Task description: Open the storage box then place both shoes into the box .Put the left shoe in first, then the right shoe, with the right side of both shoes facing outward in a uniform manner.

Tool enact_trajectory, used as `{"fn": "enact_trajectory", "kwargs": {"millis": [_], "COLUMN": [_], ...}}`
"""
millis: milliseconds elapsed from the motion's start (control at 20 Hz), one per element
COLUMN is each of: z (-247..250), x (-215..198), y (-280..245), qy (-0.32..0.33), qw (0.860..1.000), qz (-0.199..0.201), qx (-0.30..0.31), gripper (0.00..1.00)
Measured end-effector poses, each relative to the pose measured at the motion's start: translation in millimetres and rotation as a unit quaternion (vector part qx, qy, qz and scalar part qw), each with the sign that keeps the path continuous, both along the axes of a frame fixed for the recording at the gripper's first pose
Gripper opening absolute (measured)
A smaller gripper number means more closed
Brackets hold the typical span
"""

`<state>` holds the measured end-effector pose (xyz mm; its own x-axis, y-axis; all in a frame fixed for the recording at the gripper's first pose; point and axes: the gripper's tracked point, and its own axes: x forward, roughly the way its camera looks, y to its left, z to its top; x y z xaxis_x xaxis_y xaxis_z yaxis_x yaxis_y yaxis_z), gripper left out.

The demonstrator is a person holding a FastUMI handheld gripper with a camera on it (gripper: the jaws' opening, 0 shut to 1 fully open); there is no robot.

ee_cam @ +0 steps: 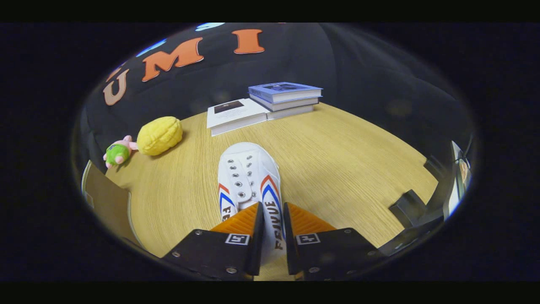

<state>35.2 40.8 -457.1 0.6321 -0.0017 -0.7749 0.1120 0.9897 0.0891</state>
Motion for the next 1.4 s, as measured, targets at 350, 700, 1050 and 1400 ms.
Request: {"fn": "enact_trajectory", "kwargs": {"millis": [350,700,1050,1400], "z": [4.6,80.9,168.4,217.8], "x": [1.6,-1.4,-1.6,-21.1], "y": [-4.9,7.4,77.9,197.6], "qy": [-0.001,-0.031,-0.071,-0.099], "qw": [1.000,0.997,0.996,0.985], "qz": [-0.010,-0.035,0.025,0.117], "qx": [0.008,0.054,0.052,0.080], "gripper": [0.11,0.00,0.00,0.00]}}
